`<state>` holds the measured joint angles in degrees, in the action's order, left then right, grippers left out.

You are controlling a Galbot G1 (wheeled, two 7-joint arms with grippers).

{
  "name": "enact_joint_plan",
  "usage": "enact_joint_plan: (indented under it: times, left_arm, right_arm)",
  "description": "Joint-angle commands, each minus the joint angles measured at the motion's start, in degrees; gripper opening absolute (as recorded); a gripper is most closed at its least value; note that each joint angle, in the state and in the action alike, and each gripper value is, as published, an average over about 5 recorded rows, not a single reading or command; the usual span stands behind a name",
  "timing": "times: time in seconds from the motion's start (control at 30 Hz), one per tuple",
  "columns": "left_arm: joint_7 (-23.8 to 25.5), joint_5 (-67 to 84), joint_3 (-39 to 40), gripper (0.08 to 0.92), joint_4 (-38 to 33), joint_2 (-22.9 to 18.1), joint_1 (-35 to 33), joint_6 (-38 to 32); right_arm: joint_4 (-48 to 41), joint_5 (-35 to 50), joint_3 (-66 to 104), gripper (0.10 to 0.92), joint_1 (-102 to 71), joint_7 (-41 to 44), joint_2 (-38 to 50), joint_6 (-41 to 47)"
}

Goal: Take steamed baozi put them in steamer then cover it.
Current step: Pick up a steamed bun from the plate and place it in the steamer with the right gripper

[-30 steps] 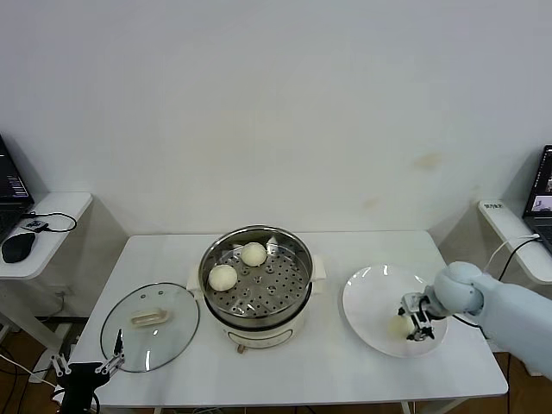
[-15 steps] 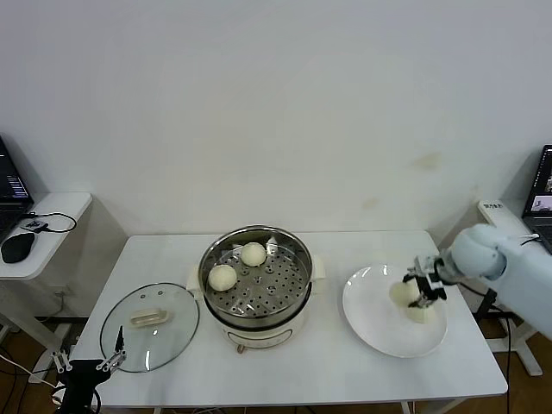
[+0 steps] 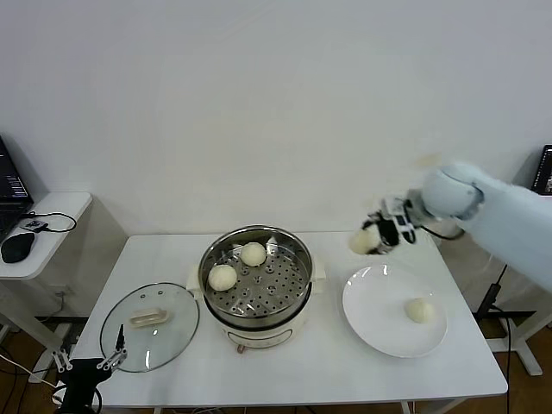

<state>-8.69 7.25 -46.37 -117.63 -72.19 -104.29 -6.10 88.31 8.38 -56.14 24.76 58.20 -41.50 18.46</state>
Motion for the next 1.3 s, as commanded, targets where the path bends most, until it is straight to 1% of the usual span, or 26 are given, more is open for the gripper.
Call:
enact_joint_plan:
  times: [0.03,0.17,0.27,0.37,0.63,1.03,1.3]
  left_arm:
    - [0.0,0.1,-0.4,0.823,-0.1,-0.1,-0.2,0.0]
    - [0.0,0.1,-0.7,0.823,-0.4,-0.3,-0.5,0.0]
    - [0.0,0.1,-1.0,0.823,-0.7,-0.5,-0.8,0.0]
    - [0.0,0.3,-1.4,0.823,-1.0,-0.6,-1.1,-0.1]
    - [-0.1,1.0,-2.3,0.823,-1.9,-1.0,-1.7,-0.2]
    - [-0.2,1.4,-2.2,0.823,-1.9,-1.2,-1.8,-0.5]
    - [-0.2,1.3,-1.9,0.823,-1.3,-1.3,-1.3,-0.6]
  right_arm:
    - [-0.2,7.2,-8.3,0.606,10.4,-2.8,-13.4,-1.9]
    - [-1.1,7.4,-10.3,0.609,8.3,-3.8,-18.4,-6.7]
    - [-2.0,5.2,-12.0,0.611,7.0,-3.8,-21.3,-10.3]
    - [-3.0,2.9,-13.7,0.611,6.1,-3.2,-24.0,-13.8]
    - [-4.8,0.0,-17.2,0.611,4.8,-0.5,-29.6,-21.6]
    - [-4.8,-10.8,-19.6,0.611,4.6,3.2,-30.7,-26.7]
    - [-4.4,-11.1,-19.4,0.611,2.9,2.9,-30.6,-26.3]
